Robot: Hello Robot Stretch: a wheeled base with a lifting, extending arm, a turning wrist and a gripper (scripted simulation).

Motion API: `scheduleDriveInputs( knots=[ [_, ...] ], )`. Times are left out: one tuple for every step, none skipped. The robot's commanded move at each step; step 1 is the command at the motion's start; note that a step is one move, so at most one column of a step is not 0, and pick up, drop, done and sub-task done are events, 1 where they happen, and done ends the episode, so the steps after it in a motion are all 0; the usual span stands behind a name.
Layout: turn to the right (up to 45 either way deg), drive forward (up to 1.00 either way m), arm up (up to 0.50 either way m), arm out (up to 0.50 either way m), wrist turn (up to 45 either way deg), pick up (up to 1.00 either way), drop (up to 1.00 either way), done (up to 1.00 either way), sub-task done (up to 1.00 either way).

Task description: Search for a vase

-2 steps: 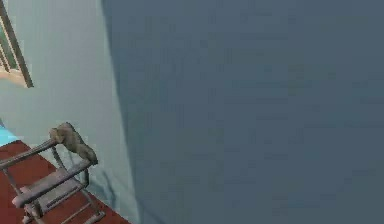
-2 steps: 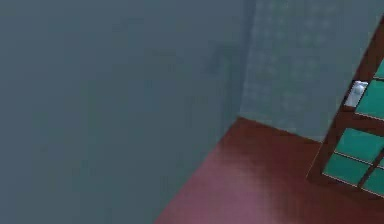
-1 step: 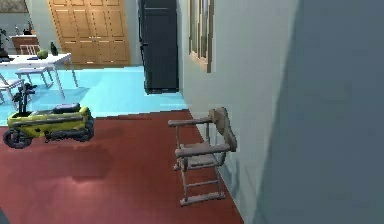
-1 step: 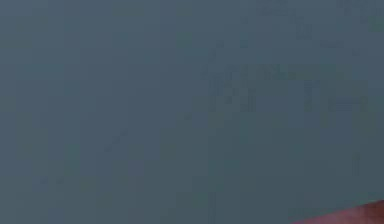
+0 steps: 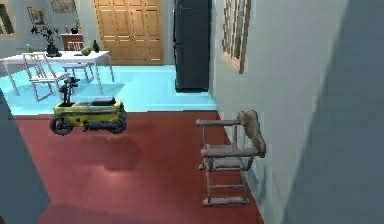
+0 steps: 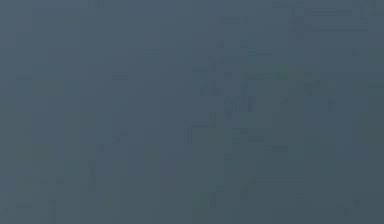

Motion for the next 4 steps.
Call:
scheduleDriveInputs(
  knots=[
    [0.0, 0.45, 0.00, 0.00, 0.0, 0.00, 0.00, 0.00, 0.00],
    [-21.0, 0.00, 0.00, 0.00, 0.0, 0.00, 0.00, 0.00, 0.00],
    [0.0, 0.65, 0.00, 0.00, 0.0, 0.00, 0.00, 0.00, 0.00],
    [-45.0, 0.00, 0.00, 0.00, 0.0, 0.00, 0.00, 0.00, 0.00]
  ],
)
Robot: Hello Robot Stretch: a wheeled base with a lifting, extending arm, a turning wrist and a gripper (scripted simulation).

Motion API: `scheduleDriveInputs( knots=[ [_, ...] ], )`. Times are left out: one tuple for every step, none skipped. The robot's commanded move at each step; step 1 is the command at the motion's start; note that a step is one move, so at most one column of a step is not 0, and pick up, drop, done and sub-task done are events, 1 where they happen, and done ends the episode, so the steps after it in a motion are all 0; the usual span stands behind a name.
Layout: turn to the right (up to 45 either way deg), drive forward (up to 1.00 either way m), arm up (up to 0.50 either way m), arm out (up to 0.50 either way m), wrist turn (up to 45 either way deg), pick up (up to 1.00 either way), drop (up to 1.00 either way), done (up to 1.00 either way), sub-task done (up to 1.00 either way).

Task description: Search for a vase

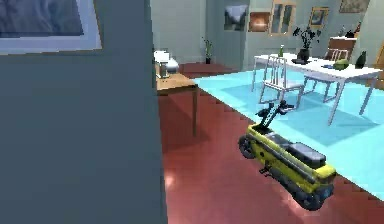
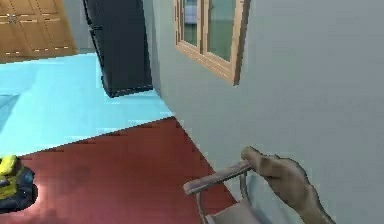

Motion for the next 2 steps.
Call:
scheduleDriveInputs(
  knots=[
    [-45.0, 0.00, 0.00, 0.00, 0.0, 0.00, 0.00, 0.00, 0.00],
    [-45.0, 0.00, 0.00, 0.00, 0.0, 0.00, 0.00, 0.00, 0.00]
  ],
)
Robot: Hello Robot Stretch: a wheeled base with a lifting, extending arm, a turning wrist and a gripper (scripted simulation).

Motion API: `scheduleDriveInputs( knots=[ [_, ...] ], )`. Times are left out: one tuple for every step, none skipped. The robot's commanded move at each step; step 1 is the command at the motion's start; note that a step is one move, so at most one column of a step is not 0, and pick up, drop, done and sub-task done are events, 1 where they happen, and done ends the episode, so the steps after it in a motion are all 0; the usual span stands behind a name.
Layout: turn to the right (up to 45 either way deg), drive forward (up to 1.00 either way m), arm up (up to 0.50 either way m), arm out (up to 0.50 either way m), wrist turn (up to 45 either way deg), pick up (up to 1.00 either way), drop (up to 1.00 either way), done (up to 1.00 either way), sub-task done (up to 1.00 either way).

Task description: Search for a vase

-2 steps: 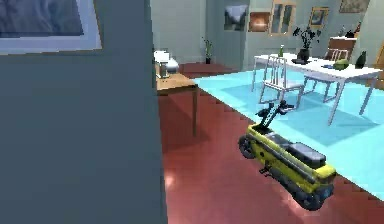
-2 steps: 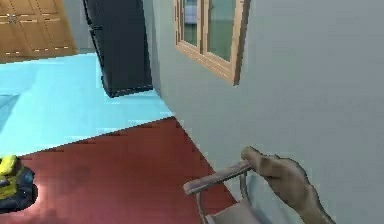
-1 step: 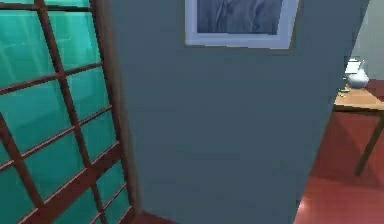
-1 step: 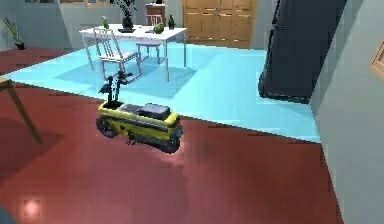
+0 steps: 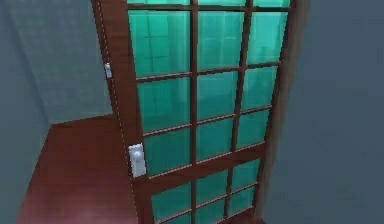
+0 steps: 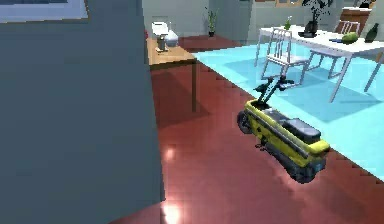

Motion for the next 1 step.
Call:
scheduleDriveInputs(
  knots=[
    [0.0, 0.30, 0.00, 0.00, 0.0, 0.00, 0.00, 0.00, 0.00]
  ],
)
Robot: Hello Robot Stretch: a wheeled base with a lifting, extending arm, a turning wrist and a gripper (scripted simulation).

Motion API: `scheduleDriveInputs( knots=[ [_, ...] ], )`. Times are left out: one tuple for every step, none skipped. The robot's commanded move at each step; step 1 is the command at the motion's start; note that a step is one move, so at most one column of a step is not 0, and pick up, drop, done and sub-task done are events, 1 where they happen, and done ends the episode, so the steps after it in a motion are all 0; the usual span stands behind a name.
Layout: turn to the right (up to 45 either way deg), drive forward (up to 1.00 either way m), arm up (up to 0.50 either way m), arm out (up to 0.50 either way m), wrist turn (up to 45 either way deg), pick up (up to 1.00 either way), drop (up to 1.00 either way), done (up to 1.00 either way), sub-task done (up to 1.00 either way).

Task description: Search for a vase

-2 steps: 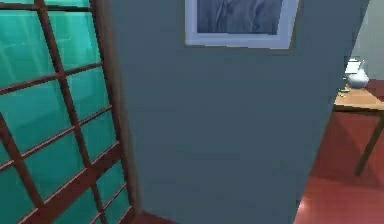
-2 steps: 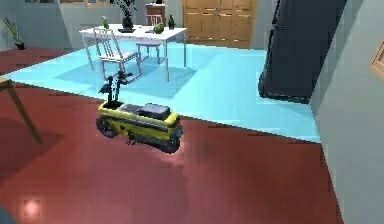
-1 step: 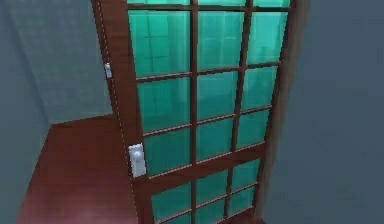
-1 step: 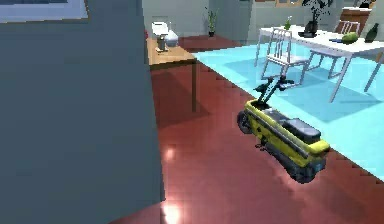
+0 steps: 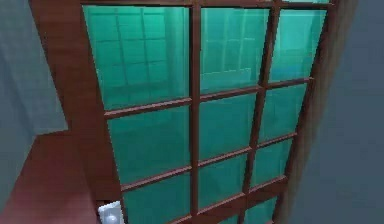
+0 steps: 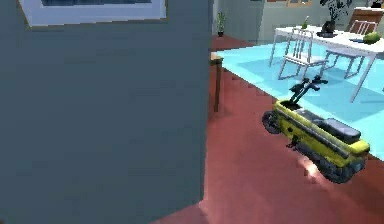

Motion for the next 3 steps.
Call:
scheduleDriveInputs(
  knots=[
    [45.0, 0.00, 0.00, 0.00, 0.0, 0.00, 0.00, 0.00, 0.00],
    [45.0, 0.00, 0.00, 0.00, 0.0, 0.00, 0.00, 0.00, 0.00],
    [45.0, 0.00, 0.00, 0.00, 0.0, 0.00, 0.00, 0.00, 0.00]
  ],
)
